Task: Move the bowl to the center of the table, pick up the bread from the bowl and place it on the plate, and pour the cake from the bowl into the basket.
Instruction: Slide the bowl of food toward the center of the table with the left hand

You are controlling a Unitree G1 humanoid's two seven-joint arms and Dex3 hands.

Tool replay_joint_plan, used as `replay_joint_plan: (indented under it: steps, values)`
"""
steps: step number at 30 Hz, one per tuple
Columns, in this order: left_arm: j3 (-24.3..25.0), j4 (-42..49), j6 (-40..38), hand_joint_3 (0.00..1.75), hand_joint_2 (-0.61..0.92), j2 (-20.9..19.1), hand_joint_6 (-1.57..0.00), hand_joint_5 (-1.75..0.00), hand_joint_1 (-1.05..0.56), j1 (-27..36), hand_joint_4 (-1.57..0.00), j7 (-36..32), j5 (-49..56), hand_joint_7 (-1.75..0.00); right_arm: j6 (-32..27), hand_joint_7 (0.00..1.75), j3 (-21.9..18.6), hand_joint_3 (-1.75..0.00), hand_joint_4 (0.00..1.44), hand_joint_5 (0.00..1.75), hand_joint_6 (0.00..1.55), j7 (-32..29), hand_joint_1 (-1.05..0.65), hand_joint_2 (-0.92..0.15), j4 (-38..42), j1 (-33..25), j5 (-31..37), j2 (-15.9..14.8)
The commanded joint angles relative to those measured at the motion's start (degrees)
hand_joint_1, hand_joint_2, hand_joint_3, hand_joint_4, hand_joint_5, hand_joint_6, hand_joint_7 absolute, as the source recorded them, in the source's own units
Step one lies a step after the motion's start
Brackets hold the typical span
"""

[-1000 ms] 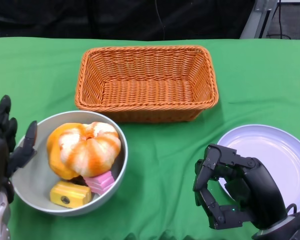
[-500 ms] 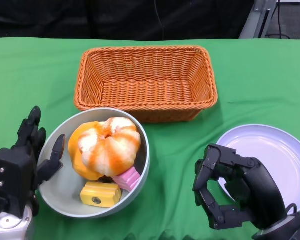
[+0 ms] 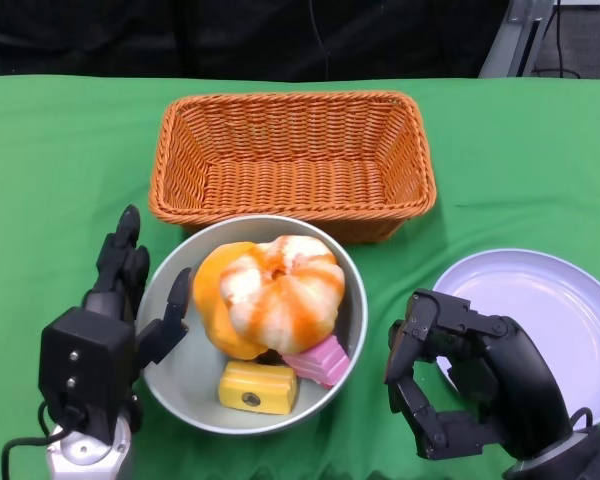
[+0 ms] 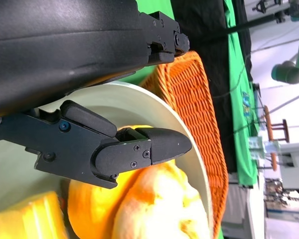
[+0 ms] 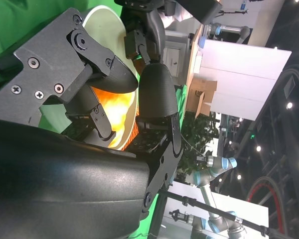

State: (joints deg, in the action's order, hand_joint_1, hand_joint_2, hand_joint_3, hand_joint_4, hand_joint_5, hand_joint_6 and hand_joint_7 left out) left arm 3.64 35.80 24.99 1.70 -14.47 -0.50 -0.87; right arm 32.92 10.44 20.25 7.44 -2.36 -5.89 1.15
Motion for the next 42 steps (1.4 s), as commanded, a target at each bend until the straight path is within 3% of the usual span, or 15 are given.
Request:
replay_joint_plan:
  steps: [1, 22, 33, 36, 42]
  values:
    - [-1.4, -3.1, -1.9, 0.66, 0.92, 1.0, 0.0, 0.0, -0.68, 2.2, 0.0, 1.4, -0.4, 0.0, 0.0, 1.57, -0.3, -1.35, 0.83, 1.75, 0.68, 0.3, -0.11, -0.4, 0.1, 0.2, -1.0, -0.3]
    - [-4.2, -10.7, -3.5, 0.63, 0.92, 4.5, -0.03, -0.03, -0.69, 4.9, -0.09, 4.1, -2.6, -0.01, 1.3, 1.56, -0.4, -1.35, 0.84, 1.75, 0.69, 0.2, -0.1, -0.4, 1.2, 0.4, -0.8, -0.1]
    - [-4.1, -10.9, -4.1, 0.6, 0.92, 3.2, -0.06, -0.05, -0.63, 4.2, -0.14, 1.7, 0.2, -0.02, 1.6, 1.56, -0.5, -1.36, 0.84, 1.75, 0.7, 0.0, -0.12, -0.4, 1.5, 0.5, -0.7, -0.2]
    - [-3.0, -11.0, -6.5, 0.47, 0.92, 1.8, -0.22, -0.08, -0.53, 3.3, -0.24, -1.6, 2.7, -0.06, 1.4, 1.55, -0.5, -1.36, 0.84, 1.75, 0.69, 0.2, -0.11, -0.4, 1.3, 0.4, -0.9, -0.2]
    - [-0.5, -11.1, -7.2, 0.34, 0.92, -1.7, -0.4, -0.07, -0.54, 0.5, -0.34, -3.5, 3.6, -0.06, 1.0, 1.55, -0.5, -1.37, 0.84, 1.75, 0.7, -0.1, -0.1, -0.4, 1.0, 0.1, -0.6, -0.2]
